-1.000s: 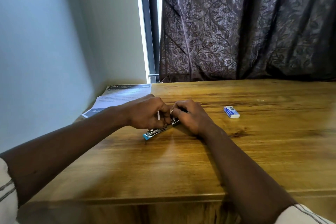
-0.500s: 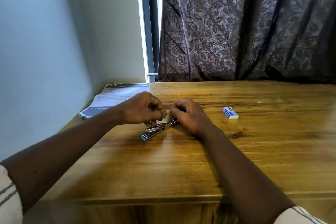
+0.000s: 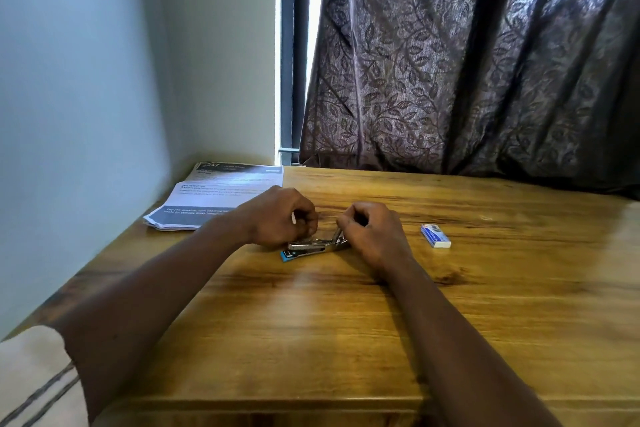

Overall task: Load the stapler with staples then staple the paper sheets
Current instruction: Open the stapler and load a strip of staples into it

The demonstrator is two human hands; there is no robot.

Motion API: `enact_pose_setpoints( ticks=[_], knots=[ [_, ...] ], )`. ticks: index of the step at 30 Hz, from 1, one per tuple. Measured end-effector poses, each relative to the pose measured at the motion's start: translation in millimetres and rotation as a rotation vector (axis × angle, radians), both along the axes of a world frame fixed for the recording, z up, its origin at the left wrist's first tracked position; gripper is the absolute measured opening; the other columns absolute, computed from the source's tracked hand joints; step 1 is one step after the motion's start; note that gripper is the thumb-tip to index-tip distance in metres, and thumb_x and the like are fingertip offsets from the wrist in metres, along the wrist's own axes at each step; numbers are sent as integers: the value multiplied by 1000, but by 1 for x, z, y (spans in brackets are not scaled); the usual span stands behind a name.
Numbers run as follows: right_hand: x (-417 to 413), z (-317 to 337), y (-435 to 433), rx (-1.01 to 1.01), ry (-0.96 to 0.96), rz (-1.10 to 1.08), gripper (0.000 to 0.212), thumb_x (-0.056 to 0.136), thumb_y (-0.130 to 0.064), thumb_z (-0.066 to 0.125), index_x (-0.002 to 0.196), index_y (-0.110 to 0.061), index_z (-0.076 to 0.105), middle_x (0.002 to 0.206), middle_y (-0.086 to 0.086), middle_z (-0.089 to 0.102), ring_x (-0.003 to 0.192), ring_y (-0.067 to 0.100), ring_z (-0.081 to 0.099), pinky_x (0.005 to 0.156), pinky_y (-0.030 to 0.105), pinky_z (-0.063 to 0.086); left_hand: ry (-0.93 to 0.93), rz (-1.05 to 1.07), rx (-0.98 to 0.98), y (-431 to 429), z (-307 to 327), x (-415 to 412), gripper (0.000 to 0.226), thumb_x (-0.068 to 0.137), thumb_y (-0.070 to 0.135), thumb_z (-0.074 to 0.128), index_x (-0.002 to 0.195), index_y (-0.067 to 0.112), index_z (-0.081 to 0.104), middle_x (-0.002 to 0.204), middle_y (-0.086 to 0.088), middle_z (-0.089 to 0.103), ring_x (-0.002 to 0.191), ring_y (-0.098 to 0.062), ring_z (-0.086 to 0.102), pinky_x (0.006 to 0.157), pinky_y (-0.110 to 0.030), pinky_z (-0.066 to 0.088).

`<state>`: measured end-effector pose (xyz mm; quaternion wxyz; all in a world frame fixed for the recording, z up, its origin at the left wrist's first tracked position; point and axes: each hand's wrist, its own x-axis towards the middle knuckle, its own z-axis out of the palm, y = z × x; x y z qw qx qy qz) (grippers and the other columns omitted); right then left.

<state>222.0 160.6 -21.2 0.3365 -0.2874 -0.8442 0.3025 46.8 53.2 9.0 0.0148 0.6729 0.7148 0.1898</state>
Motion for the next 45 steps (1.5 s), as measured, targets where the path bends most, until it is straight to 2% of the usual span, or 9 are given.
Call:
enact_pose_setpoints(
  ticks=[8,15,21,24,27,31,36,40,45],
  knots=[
    [4,-1,-2,43,-51,-57,24,93,-38,62,80,-19,69,74,-4,68,74,13,64,72,43,52,-278,26,144,-1,-18,-19,15,87,14,78,93,28,75,83,15,73,60,9,63,57,-7,41],
    [14,-1,-9,26,-76,-110,20,93,-40,66,85,-23,73,80,-7,71,79,8,65,79,43,56,-281,-3,279,-4,-26,-15,11,96,31,68,99,25,76,85,14,72,68,8,63,65,-20,47],
    [30,5,-1,253,8,-313,26,82,-53,56,89,-30,67,86,-17,67,89,10,64,88,48,52,-248,-1,360,-5,-26,-16,17,96,39,65,100,26,76,89,13,72,73,0,63,64,-20,43],
    [47,13,22,257,-190,-576,23,83,-42,62,104,-31,64,106,-8,67,109,20,59,97,48,47,-198,3,385,-4,-28,-15,15,95,40,67,102,28,74,92,14,72,80,-2,64,68,-24,50],
    [64,14,38,123,-478,-720,53,85,-50,65,130,-24,54,136,9,55,131,32,45,105,47,41,-153,-17,400,-2,-27,-13,20,94,39,69,109,27,71,97,13,69,84,-4,63,73,-29,54],
    [76,8,48,86,-557,-694,49,86,-46,65,129,-25,55,130,6,63,124,30,52,101,44,45,-111,-58,413,0,-24,-10,27,94,36,69,118,24,68,105,8,66,92,-10,64,77,-28,51],
    [70,5,40,305,-265,-574,35,89,-20,68,124,-26,63,119,-1,70,104,18,64,91,35,53,-198,-56,474,1,-24,-13,35,92,34,72,125,23,65,108,9,66,90,-6,63,76,-19,50],
    [39,22,16,384,91,-232,42,87,-9,73,127,-19,65,118,-5,68,100,5,65,85,27,58,-594,-70,518,-1,-17,-9,32,93,31,70,123,23,64,100,4,70,87,-12,69,68,-15,54],
    [-11,40,-13,362,182,20,41,87,-9,75,126,-16,67,120,-5,66,106,6,65,90,25,57,-907,-104,515,-7,-10,-10,33,93,28,68,125,20,64,94,-7,74,77,-15,73,63,-23,57]
  ],
)
